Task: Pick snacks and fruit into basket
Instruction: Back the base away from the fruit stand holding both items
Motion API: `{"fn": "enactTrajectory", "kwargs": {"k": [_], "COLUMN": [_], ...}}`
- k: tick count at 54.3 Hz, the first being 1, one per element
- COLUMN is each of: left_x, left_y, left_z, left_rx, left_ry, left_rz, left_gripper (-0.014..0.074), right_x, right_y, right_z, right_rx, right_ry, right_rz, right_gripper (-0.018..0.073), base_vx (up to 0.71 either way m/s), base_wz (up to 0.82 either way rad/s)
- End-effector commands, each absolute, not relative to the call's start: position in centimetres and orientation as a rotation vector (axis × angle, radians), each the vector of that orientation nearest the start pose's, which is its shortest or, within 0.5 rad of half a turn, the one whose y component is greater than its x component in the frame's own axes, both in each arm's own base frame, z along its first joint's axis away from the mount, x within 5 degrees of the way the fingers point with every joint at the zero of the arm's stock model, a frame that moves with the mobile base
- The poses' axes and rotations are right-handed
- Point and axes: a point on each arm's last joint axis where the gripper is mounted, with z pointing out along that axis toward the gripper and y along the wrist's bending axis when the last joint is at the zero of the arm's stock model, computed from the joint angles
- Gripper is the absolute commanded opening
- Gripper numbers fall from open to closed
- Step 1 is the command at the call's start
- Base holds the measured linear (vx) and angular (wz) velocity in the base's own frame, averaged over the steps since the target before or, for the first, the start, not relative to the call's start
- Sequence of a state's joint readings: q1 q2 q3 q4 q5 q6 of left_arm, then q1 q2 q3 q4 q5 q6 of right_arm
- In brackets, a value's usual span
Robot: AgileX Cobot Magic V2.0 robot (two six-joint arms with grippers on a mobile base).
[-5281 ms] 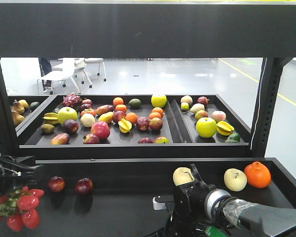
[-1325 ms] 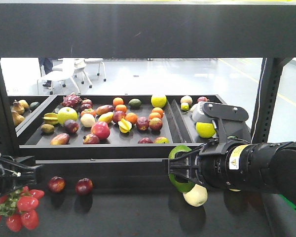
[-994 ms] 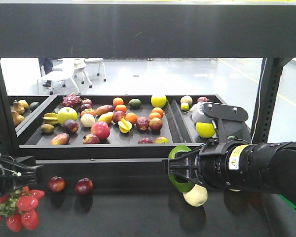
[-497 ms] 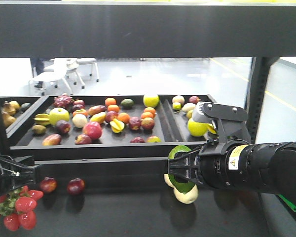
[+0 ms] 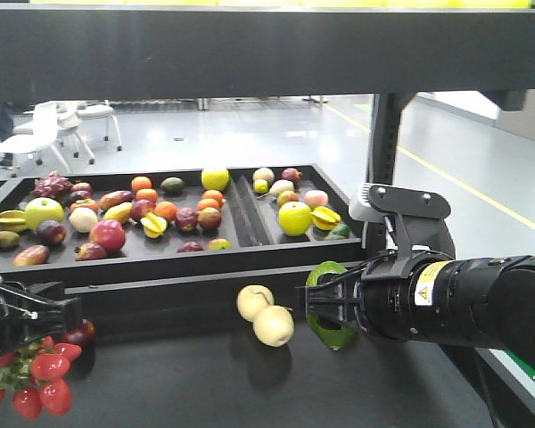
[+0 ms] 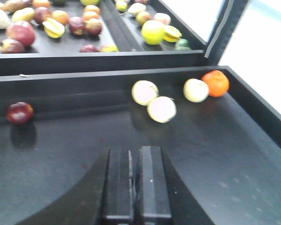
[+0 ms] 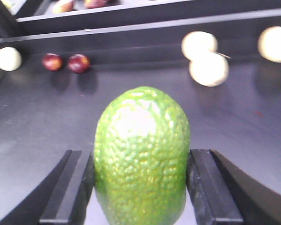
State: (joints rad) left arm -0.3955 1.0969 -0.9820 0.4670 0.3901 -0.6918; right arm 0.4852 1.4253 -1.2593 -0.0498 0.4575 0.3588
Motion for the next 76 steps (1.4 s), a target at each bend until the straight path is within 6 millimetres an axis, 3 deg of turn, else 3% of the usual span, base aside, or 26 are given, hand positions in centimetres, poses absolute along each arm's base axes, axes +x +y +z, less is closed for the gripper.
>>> {"fn": "enactTrajectory", "kwargs": {"k": [1, 76], "left_x": [22.38, 22.38], "left_y": [-8.05, -8.05], "left_z": [39.36, 39.36], "left_rx": [0.055, 0.055], "left_ry": [1.845, 1.845], "left_rz": [-0.308, -0.308], "left_gripper": [-0.0006, -0.0006], "right_x": [28.58, 28.58], "right_y": [14.67, 14.67], "right_z": [39.24, 39.24], "right_rx": [-0.169, -0.169], "right_ry": [1.985, 1.985], "right_rz": [0.485, 0.485], "right_gripper": [-0.0010, -0.0010], "base_vx": [-0.11, -0.24], "base_wz": [-0.15, 0.07]}}
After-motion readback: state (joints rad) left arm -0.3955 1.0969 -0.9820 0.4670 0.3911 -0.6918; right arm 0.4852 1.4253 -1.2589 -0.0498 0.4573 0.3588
